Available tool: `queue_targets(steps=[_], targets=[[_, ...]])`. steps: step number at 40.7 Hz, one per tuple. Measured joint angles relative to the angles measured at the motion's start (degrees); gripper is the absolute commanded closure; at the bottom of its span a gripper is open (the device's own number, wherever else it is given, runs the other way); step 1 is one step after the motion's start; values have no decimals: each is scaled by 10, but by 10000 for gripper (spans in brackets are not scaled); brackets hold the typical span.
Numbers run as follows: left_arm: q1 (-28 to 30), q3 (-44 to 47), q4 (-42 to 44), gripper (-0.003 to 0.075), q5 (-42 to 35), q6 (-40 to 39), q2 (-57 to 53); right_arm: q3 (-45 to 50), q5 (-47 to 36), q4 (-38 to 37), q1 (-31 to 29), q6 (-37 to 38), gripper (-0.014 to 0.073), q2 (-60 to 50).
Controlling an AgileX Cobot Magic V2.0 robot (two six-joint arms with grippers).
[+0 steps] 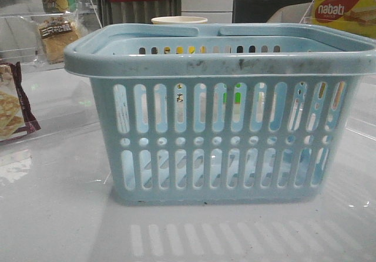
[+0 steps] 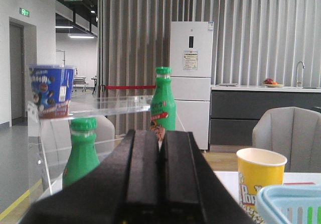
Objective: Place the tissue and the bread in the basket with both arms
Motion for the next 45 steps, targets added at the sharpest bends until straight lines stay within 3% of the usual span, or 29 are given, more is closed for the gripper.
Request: queue_targets(steps=[13,23,37,41,45], targets=[[0,-185,0,629,177,0,148,-178,186,0,0,0,538,148],[0,-192,0,629,271,0,228,-189,285,2,0,0,538,237],[0,-191,0,629,311,0,318,-169,308,2,0,0,531,314],[0,-191,0,596,314,7,337,-162,310,2,0,0,455,332],[0,-191,0,460,315,23,351,-162,310,2,0,0,272,344]])
